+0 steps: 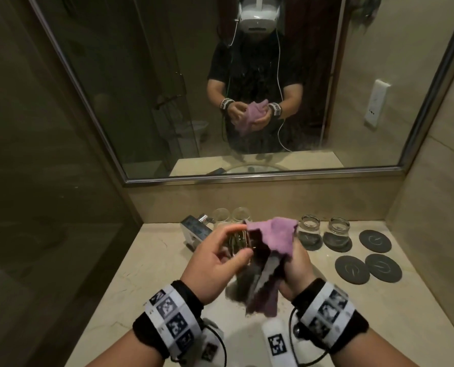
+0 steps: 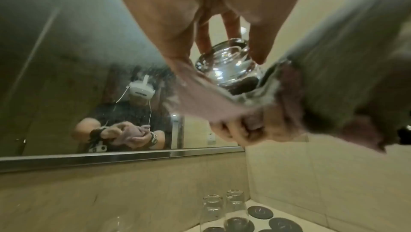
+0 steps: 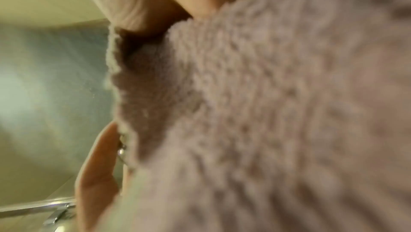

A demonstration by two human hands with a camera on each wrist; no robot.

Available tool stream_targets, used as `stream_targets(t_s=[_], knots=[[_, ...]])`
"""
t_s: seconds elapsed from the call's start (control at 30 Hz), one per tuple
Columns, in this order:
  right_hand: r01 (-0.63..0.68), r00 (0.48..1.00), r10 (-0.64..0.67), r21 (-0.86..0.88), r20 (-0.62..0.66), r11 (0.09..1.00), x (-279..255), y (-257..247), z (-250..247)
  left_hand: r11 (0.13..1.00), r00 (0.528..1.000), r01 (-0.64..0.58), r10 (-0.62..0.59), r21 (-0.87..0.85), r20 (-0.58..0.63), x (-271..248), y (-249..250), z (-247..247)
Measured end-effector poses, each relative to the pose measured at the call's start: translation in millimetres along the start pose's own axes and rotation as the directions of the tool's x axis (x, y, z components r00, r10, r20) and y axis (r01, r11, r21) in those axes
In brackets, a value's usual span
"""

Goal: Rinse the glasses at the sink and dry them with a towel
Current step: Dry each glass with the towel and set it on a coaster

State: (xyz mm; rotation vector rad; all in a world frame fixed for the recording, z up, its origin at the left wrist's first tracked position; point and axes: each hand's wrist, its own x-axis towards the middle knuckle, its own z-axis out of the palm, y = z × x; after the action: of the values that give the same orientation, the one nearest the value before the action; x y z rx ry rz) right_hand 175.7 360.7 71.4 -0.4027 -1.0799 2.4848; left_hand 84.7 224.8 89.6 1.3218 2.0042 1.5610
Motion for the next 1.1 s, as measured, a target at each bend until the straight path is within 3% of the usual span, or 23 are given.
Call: stream_targets(t_s=[0.03, 0.07, 0.1, 0.17, 0.23, 0.3, 0.37, 0.43, 0.5, 0.57, 0.63, 0.7, 0.73, 0.77, 0.83, 0.87, 0.9, 0.97, 1.03, 1.1], knots=[[-0.105, 0.993, 0.101, 0.065, 0.056, 0.992, -0.4, -5.2, 3.0, 0.959, 0.983, -0.183, 0.175, 0.217, 0.057, -0.5, -4.8, -3.7], [-0.172, 0.98, 0.158, 0.113, 0.124, 0.978, -0.4, -9.5, 4.0, 0.893, 0.948, -0.317, 0.29, 0.318, 0.131, -1.3, -6.9, -6.1], [-0.199, 0.973, 0.181, 0.123, 0.145, 0.972, 0.8, -12.7, 3.4, 0.884, 0.938, -0.343, 0.3, 0.319, 0.175, -2.0, -9.6, -7.4], [-0.172, 0.981, 0.163, 0.084, 0.104, 0.982, 4.3, -11.5, 0.2, 0.975, 0.985, -0.13, 0.107, 0.18, 0.132, -2.3, -5.2, -6.5], [-0.144, 0.989, 0.141, 0.053, 0.045, 0.988, 4.6, -4.9, -0.9, 0.983, 0.983, 0.174, -0.17, -0.063, 0.072, 0.2, 1.1, -2.7], [-0.11, 0.993, 0.11, 0.006, -0.046, 0.994, 8.1, 1.2, -3.8, 0.954, 0.965, 0.262, -0.258, -0.149, 0.044, 4.3, 3.6, -0.3], [-0.109, 0.991, 0.108, -0.006, -0.077, 0.994, 8.9, 0.2, -2.0, 0.991, 0.997, 0.078, -0.081, 0.105, 0.02, 4.1, 1.6, -1.5], [-0.229, 0.973, 0.227, 0.078, 0.04, 0.97, 10.2, -0.5, 0.3, 0.898, 0.98, -0.193, 0.16, 0.396, 0.115, 1.5, -6.8, -4.7], [-0.277, 0.96, 0.269, 0.116, 0.081, 0.954, 12.1, 0.3, -0.7, 0.87, 0.968, -0.241, 0.187, 0.43, 0.165, 0.7, -8.8, -6.0], [-0.269, 0.962, 0.259, 0.119, 0.09, 0.956, 15.2, 2.4, -5.9, 0.945, 0.994, -0.099, 0.079, 0.311, 0.076, 0.4, -8.1, -2.2], [-0.179, 0.984, 0.179, 0.036, 0.0, 0.983, 14.6, 5.9, -9.0, 0.977, 0.977, 0.213, -0.212, 0.012, -0.015, 2.4, -1.7, 2.9], [0.003, 0.993, -0.021, -0.152, -0.117, 0.988, 12.8, 7.4, -13.5, 0.818, 0.88, 0.455, -0.474, -0.352, 0.037, 4.2, 2.0, 4.4], [0.092, 0.986, -0.12, -0.217, -0.116, 0.972, 7.9, 7.6, -12.2, 0.75, 0.857, 0.486, -0.509, -0.448, 0.077, 4.6, 2.8, 4.4], [0.151, 0.98, -0.177, -0.237, -0.094, 0.96, 4.0, 7.6, -11.5, 0.744, 0.858, 0.487, -0.506, -0.458, 0.09, 4.6, 2.3, 4.2], [0.119, 0.985, -0.141, -0.203, -0.101, 0.972, 5.2, 8.0, -10.3, 0.887, 0.924, 0.376, -0.38, -0.269, 0.038, 1.5, 1.8, 4.5], [0.03, 0.992, -0.049, -0.161, -0.115, 0.987, 9.1, 8.3, -11.2, 0.964, 0.967, 0.253, -0.253, -0.086, 0.014, -0.7, 0.1, 3.7], [-0.104, 0.992, 0.097, -0.075, -0.083, 0.992, 10.9, 7.2, -11.2, 0.988, 0.994, 0.107, -0.108, 0.11, 0.007, -2.4, -1.9, 2.1], [-0.276, 0.96, 0.278, 0.07, -0.022, 0.959, 9.6, 5.8, -9.2, 0.931, 0.989, -0.147, 0.133, 0.335, 0.063, -4.6, -8.0, 0.2], [-0.253, 0.965, 0.259, 0.118, -0.036, 0.96, 13.3, 8.4, -15.1, 0.95, 0.988, -0.154, 0.141, 0.272, 0.068, -4.5, -9.4, -0.7], [-0.135, 0.986, 0.14, 0.06, -0.088, 0.989, 12.9, 9.4, -16.8, 0.996, 0.996, 0.079, -0.077, -0.044, 0.033, -1.2, -1.4, 0.8]])
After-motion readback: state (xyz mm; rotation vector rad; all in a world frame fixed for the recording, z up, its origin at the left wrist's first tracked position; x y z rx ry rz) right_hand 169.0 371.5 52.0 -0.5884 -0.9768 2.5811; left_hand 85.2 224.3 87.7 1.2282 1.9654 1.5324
